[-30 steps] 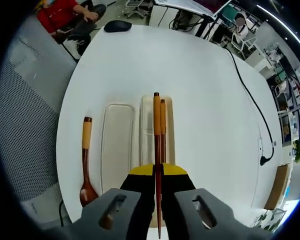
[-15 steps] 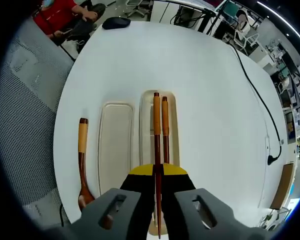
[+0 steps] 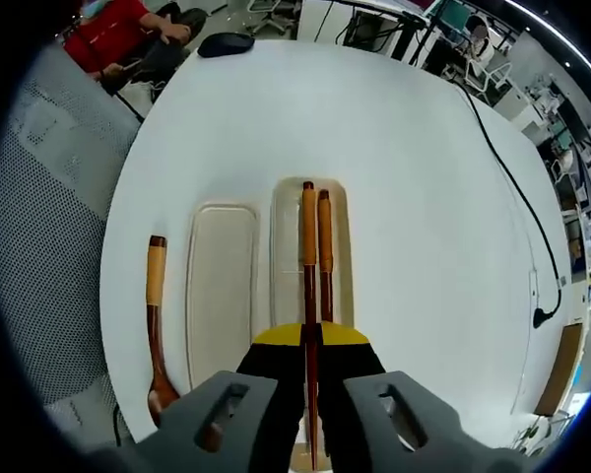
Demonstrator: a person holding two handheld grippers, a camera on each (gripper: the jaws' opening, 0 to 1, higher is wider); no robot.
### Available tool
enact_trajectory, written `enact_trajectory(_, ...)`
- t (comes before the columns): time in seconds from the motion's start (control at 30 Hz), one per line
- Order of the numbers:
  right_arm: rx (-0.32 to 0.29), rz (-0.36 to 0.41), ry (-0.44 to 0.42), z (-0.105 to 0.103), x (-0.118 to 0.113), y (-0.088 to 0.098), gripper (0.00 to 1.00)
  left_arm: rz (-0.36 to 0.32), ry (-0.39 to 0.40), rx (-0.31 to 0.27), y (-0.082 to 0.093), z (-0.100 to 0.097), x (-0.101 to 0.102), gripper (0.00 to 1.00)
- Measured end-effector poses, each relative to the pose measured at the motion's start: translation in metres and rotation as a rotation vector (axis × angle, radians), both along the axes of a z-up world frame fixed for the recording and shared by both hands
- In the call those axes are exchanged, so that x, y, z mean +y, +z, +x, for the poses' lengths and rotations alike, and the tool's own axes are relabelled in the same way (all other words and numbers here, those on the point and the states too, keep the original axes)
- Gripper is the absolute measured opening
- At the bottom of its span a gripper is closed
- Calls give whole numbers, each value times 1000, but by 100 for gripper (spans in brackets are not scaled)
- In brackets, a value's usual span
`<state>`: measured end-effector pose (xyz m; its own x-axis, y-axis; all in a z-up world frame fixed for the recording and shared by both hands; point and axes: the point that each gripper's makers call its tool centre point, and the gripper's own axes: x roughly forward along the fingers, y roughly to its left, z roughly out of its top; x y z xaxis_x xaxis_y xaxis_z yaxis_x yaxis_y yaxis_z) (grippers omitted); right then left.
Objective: Arrange the utensils inside the cutlery case until each visible utensil rests in its matching compartment.
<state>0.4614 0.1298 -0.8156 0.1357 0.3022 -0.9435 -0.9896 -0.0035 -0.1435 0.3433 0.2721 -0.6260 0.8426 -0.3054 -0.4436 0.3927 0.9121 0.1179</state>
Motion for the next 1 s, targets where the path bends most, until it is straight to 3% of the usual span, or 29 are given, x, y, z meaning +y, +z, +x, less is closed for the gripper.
enact_trajectory(1.0, 22, -5, -10, 3, -2, -12, 0, 8, -8, 21, -5, 0, -2, 44)
